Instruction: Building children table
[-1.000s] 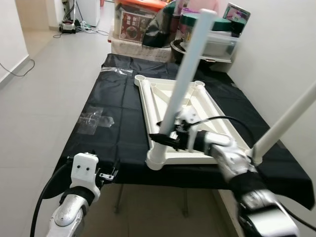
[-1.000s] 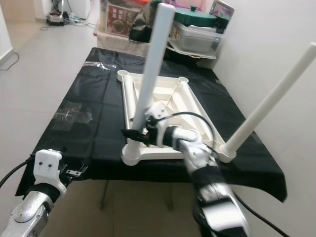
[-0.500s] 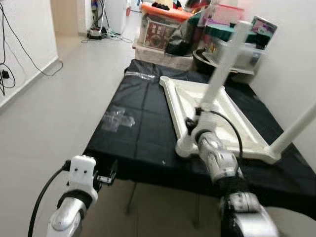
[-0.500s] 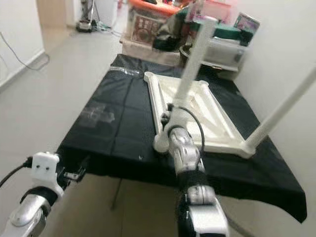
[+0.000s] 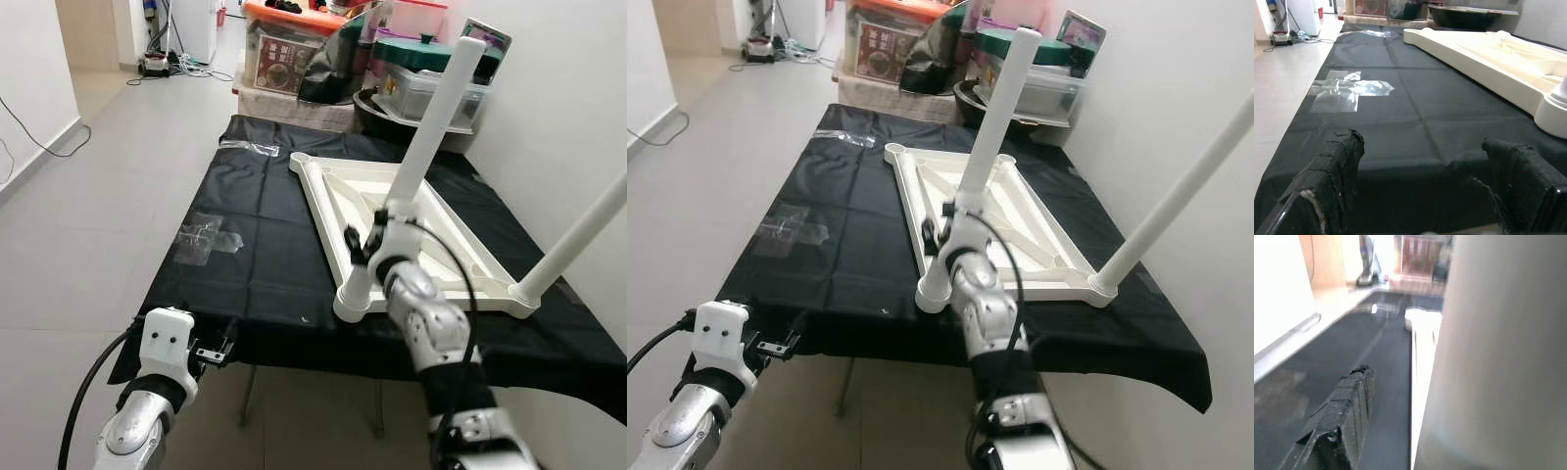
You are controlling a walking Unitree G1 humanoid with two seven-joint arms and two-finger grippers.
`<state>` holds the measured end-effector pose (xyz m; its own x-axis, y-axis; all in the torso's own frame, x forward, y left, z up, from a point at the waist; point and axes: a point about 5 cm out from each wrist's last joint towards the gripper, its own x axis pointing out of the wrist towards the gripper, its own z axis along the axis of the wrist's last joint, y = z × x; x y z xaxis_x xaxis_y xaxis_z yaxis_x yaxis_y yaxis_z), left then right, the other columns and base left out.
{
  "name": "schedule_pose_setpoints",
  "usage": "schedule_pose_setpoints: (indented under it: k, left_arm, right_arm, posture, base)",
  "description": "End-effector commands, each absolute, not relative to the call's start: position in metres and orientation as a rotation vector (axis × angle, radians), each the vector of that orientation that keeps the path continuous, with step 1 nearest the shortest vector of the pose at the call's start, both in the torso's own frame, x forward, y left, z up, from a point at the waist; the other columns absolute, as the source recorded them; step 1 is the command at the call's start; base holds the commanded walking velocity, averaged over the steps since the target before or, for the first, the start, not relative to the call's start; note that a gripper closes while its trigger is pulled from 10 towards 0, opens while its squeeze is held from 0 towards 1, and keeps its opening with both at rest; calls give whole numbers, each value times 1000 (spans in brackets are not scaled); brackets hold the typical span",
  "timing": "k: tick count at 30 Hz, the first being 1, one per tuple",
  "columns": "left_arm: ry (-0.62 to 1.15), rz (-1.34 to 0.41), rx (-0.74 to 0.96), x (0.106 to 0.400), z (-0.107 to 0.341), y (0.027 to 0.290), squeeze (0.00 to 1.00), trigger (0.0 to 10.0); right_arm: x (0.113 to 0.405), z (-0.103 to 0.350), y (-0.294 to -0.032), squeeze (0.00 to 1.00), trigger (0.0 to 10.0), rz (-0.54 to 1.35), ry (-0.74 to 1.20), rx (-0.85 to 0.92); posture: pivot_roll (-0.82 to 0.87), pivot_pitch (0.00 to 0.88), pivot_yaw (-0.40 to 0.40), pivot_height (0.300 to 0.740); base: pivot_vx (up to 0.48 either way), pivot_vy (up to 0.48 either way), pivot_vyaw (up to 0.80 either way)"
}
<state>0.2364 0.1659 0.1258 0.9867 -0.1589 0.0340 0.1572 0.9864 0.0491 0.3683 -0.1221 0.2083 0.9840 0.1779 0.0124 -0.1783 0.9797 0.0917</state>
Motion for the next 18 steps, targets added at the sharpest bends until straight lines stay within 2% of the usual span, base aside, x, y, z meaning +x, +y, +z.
schedule_pose_setpoints:
  k: [1, 3, 5, 6, 7, 8, 9, 12, 13, 14, 17, 18]
  left_arm:
    - [-28, -173, 48, 237, 123, 164, 0, 10000]
    - [-28, -173, 48, 237, 123, 164, 0, 10000]
    - [-30, -176, 47, 237, 123, 163, 0, 10000]
    - [-30, -176, 47, 237, 123, 163, 0, 10000]
    - [-31, -178, 47, 238, 123, 163, 0, 10000]
    - [-31, -178, 47, 238, 123, 163, 0, 10000]
    - [-33, -180, 47, 238, 124, 162, 0, 10000]
    - [-35, -179, 48, 238, 124, 162, 0, 10000]
    - [-38, -175, 50, 238, 125, 162, 0, 10000]
    - [-40, -168, 51, 238, 125, 163, 0, 10000]
    - [-41, -166, 51, 238, 125, 163, 0, 10000]
    - [-42, -165, 52, 237, 125, 163, 0, 10000]
  right_arm:
    - [366, 231, -122, 0, 10000, 441, -111, 56]
    - [366, 231, -122, 0, 10000, 441, -111, 56]
    - [359, 239, -119, 0, 10000, 654, -156, 36]
    - [359, 239, -119, 0, 10000, 654, -156, 36]
    - [353, 231, -111, 0, 10000, 812, -138, 6]
    - [353, 231, -111, 0, 10000, 812, -138, 6]
    - [349, 221, -103, 0, 10000, 931, -97, 2]
    - [348, 209, -94, 0, 10000, 1019, -52, -15]
    - [350, 199, -85, 0, 4863, 1057, -1, -28]
    - [358, 190, -77, 0, 3843, 1029, 44, -50]
    - [363, 188, -77, 0, 3843, 1005, 50, -55]
    - [372, 186, -81, 0, 0, 894, 87, -55]
  posture:
    - [174, 0, -182, 740]
    - [174, 0, -182, 740]
    - [174, 0, -182, 740]
    - [174, 0, -182, 740]
    - [185, 0, -183, 740]
    - [185, 0, -183, 740]
    - [190, 0, -189, 740]
    - [194, 0, -194, 740]
    - [194, 0, -194, 740]
    - [212, 0, -209, 740]
    - [212, 0, -209, 740]
    - [217, 0, -213, 740]
  base:
    - [0, 0, 0]
    - [0, 0, 0]
    - [0, 0, 0]
    - [0, 0, 0]
    - [0, 0, 0]
    - [0, 0, 0]
    - [0, 0, 0]
    - [0, 0, 0]
    - [0, 0, 0]
    - [0, 0, 0]
    - [0, 0, 0]
    - [0, 0, 0]
